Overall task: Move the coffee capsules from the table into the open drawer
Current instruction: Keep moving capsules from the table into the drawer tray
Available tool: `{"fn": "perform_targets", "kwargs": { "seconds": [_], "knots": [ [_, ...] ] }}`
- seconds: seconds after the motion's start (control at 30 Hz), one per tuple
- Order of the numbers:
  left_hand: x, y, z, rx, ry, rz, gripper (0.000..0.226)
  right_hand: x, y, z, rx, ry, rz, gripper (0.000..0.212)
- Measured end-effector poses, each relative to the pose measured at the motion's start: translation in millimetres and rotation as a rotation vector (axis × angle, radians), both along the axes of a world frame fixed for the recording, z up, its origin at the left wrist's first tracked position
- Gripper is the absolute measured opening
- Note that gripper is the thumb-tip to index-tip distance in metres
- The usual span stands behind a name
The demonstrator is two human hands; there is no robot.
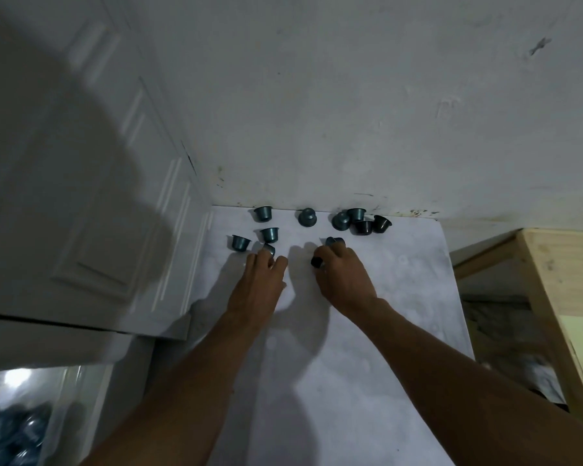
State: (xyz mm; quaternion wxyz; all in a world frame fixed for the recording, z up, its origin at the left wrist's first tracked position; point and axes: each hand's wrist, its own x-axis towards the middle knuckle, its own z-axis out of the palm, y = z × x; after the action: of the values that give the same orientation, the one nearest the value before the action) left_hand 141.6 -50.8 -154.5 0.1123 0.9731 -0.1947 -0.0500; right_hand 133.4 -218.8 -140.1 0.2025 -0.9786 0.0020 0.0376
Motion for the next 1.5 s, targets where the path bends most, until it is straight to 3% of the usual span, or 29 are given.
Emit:
{"fn": "perform_targets", "kwargs": {
  "seconds": [0.23, 0.4, 0.6, 0.73, 1.17, 1.27, 1.4, 1.5],
  "knots": [
    [-1, 0, 9, -0.121, 0.0, 0.034, 0.024, -4, 5, -2, 0.014, 0.012, -0.02, 0.017],
    [-6, 1, 10, -0.189, 0.031, 0.073, 0.031, -6, 7, 5, 0.011, 0.079, -0.042, 0.021],
    [-18, 2, 26, -0.304, 0.078, 0.205, 0.044, -21, 0, 21, 0.061, 0.097, -0.014, 0.045],
    [-35, 0, 48, -0.382, 0.043, 0.267, 0.046, -38, -4, 36, 0.09, 0.015, 0.013, 0.04],
    [-155, 8, 124, -0.497, -0.138, 0.452, 0.042, -123, 3, 100, 0.211, -0.243, 0.192, 0.039],
    [-196, 22, 136, -0.567, -0.15, 0.501, 0.032, -149, 22, 113, 0.222, -0.274, 0.274, 0.039],
    [-245, 49, 151, -0.562, -0.21, 0.587, 0.024, -183, 48, 127, 0.242, -0.292, 0.365, 0.037],
    [-272, 77, 166, -0.438, -0.27, 0.593, 0.013, -201, 74, 137, 0.241, -0.289, 0.425, 0.036]
  ]
}}
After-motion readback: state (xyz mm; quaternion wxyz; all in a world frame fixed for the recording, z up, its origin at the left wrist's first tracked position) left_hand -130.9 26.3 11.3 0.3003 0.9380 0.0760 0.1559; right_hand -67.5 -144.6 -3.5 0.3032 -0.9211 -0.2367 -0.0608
